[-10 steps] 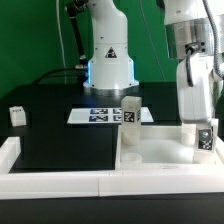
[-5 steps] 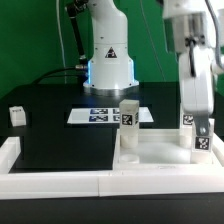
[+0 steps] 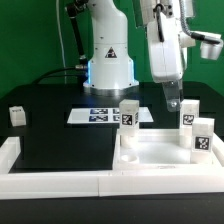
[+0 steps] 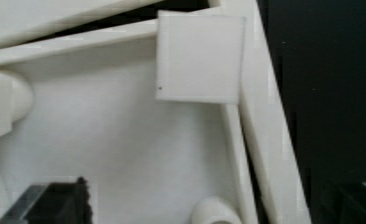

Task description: Assemble square table

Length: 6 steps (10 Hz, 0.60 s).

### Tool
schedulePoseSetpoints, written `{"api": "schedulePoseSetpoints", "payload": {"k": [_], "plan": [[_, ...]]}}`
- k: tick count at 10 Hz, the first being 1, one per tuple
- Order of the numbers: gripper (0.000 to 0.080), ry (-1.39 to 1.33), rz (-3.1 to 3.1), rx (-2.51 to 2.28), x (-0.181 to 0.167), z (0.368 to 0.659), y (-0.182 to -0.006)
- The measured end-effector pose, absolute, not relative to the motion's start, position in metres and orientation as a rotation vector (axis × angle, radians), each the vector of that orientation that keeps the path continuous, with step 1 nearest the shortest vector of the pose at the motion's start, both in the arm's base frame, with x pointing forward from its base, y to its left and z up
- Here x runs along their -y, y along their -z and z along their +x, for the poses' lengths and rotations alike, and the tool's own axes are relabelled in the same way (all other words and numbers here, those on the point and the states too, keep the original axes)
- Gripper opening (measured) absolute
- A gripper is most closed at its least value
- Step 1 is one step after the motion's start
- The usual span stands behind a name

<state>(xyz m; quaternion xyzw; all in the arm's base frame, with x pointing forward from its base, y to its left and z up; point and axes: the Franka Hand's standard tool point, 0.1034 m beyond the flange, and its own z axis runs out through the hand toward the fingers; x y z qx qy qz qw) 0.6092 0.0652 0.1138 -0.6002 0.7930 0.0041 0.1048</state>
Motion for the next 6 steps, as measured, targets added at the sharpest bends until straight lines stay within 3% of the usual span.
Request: {"api": "schedulePoseSetpoints", "payload": {"k": [4, 6], "plan": [[0.0649, -0.011, -1.776, -2.335, -0.064, 0.609, -0.113], [0.0649, 0.076, -1.948, -2.138, -0.036, 0.594, -0.134]]}}
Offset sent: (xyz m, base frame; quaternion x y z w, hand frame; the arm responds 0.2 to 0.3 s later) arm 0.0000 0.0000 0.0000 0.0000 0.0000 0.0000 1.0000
